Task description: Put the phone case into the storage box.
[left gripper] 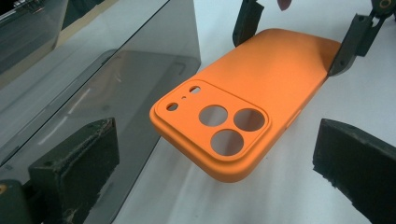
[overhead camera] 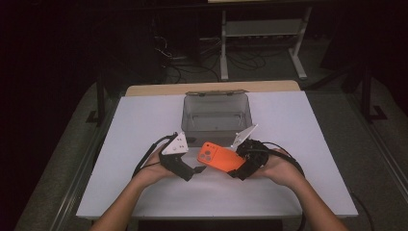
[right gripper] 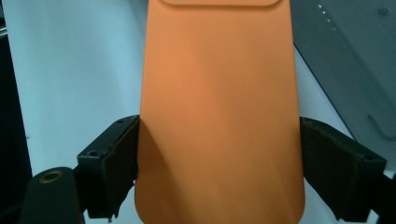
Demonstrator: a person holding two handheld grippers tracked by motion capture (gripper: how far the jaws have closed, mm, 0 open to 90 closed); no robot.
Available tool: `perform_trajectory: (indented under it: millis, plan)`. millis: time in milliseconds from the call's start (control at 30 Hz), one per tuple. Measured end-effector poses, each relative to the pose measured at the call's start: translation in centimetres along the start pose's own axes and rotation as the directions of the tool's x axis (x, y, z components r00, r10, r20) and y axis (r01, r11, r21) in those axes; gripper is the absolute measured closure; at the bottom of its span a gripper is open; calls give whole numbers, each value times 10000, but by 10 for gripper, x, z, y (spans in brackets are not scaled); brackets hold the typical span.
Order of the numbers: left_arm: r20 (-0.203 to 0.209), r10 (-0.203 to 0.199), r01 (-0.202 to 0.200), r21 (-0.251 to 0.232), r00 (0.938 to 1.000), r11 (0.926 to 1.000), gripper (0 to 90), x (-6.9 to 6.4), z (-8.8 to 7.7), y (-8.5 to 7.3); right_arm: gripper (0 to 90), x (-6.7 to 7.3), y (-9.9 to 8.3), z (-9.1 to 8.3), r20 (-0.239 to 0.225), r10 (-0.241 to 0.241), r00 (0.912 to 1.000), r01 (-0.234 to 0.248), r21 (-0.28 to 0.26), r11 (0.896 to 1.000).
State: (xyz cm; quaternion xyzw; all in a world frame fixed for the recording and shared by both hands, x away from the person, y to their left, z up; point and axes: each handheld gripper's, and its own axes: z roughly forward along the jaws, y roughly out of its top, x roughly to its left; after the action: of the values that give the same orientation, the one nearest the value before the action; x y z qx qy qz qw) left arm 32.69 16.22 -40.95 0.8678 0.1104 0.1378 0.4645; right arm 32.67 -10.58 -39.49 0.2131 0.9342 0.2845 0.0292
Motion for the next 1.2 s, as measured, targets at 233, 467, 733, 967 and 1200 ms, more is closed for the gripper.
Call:
perform_trajectory:
  millis: [233,467,733,967,1200]
  plan:
    - [-34,283,-282,90,9996,9996,0,-2,0,0,159,0,0,0,7,12,10000,-12,-15,10000]
    - [-147,588,-585,160,9982,9982,0,-3,1,0,159,0,0,0,5,25,10000,-25,-9,10000]
    - [-289,944,-935,315,9951,9951,0,-5,1,0,159,0,0,0,16,2,10000,-2,-27,10000]
    - [-431,1289,-1269,477,9907,9908,1,-7,2,0,159,0,0,0,13,35,10000,-35,-19,10000]
    - [-582,1780,-1737,719,9823,9822,0,-10,2,1,159,-1,0,0,42,32,10000,-32,-18,10000]
